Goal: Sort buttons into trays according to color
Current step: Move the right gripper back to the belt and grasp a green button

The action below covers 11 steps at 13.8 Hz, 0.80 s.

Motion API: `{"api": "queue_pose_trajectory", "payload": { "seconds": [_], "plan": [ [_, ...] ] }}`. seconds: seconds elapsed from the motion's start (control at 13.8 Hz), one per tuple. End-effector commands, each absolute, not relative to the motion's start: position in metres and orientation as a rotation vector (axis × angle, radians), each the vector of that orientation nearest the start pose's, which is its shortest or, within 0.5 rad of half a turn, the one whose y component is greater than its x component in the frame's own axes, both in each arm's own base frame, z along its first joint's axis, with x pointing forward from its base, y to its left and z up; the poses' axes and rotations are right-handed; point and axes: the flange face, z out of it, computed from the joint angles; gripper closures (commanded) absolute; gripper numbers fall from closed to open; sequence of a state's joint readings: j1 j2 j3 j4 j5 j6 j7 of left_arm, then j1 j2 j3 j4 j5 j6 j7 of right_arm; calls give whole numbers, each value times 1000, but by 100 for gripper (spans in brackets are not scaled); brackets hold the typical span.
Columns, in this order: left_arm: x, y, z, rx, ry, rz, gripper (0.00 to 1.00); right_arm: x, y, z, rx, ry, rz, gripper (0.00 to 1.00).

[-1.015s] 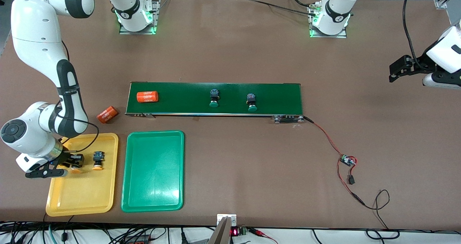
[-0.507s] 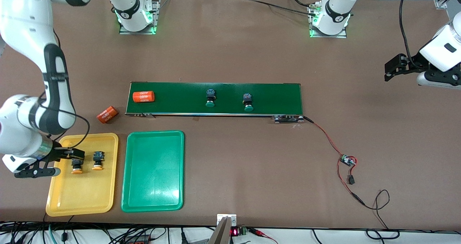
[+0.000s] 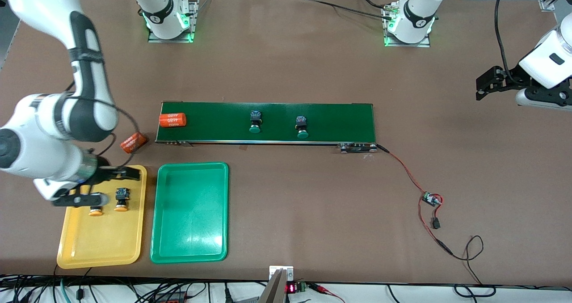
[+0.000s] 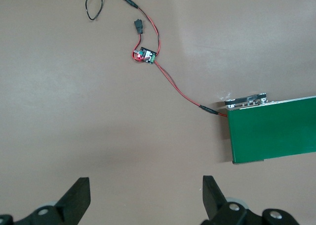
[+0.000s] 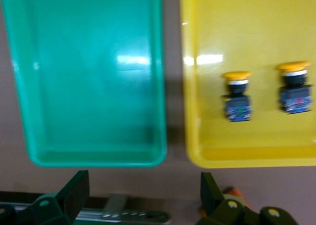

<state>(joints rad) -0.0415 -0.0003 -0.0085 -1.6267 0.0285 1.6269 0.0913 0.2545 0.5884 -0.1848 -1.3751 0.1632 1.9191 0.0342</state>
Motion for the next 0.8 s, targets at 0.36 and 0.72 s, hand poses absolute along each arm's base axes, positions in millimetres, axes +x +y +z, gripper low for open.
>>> {"api": "queue_pose_trajectory", "payload": {
  "seconds": [0.36,0.72],
  "plan": [
    [559,-25,609,-3079,232,16,0,613,249,368,-3120,170,216,0],
    [559,-24,609,-3080,230,16,0,572,285,355,-3130,264,296,0]
  ]
}}
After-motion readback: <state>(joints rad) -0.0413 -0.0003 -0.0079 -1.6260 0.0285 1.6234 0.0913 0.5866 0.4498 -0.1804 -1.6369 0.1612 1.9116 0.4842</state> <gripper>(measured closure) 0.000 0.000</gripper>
